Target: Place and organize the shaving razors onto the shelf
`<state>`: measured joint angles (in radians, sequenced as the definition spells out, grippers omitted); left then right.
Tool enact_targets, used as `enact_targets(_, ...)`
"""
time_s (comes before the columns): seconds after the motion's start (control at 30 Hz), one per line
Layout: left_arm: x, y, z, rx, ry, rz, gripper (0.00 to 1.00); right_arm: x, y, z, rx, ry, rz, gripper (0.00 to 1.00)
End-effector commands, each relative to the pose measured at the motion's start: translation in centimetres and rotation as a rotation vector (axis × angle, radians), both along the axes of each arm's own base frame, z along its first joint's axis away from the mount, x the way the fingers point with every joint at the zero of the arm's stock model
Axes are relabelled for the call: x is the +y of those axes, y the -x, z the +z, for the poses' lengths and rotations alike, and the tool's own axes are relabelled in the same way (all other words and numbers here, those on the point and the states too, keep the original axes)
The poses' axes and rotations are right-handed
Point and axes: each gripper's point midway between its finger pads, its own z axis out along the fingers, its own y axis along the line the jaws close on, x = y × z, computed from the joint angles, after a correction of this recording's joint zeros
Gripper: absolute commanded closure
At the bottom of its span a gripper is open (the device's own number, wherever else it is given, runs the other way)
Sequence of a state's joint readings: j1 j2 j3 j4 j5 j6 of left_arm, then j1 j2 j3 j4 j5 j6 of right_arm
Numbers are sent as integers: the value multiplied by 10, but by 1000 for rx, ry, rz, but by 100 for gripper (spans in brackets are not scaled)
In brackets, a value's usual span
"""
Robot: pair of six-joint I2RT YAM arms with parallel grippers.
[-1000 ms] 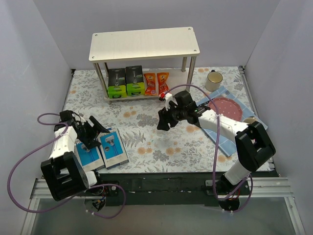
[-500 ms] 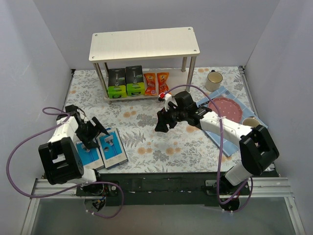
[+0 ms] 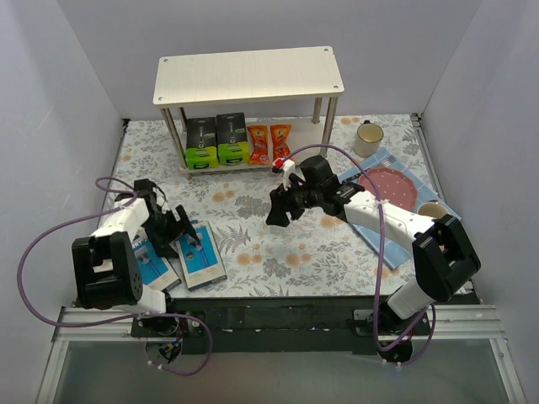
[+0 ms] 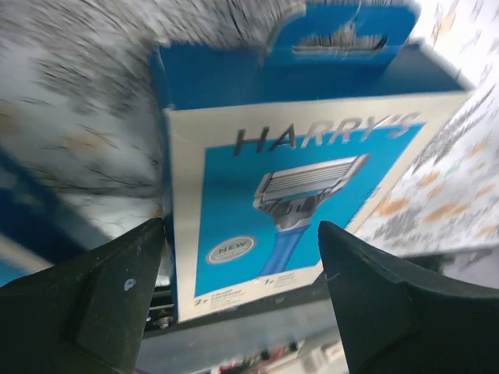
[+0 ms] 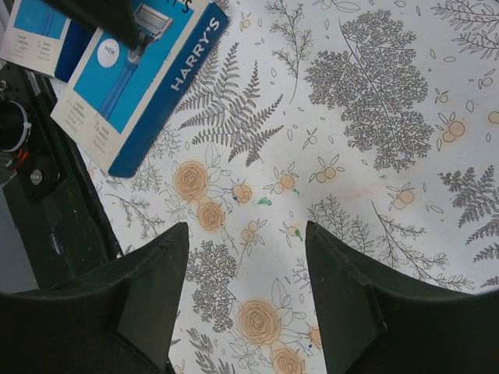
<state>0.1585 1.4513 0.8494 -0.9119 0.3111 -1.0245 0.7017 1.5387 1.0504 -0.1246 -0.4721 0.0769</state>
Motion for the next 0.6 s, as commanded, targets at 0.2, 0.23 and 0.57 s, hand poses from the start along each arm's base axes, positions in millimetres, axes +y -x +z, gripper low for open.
enact_targets(0.2, -158, -3, 49, -79, 659, -276, 21, -3, -17, 6, -81, 36, -6, 29)
enact_targets(0.23, -172, -9, 60, -51, 743, -261, 20, -3, -13, 3, -70, 42, 2, 30)
enact_targets(0.57, -180, -73, 106, -372, 611, -573, 2, -12, 10, -21, -51, 102, 68, 30)
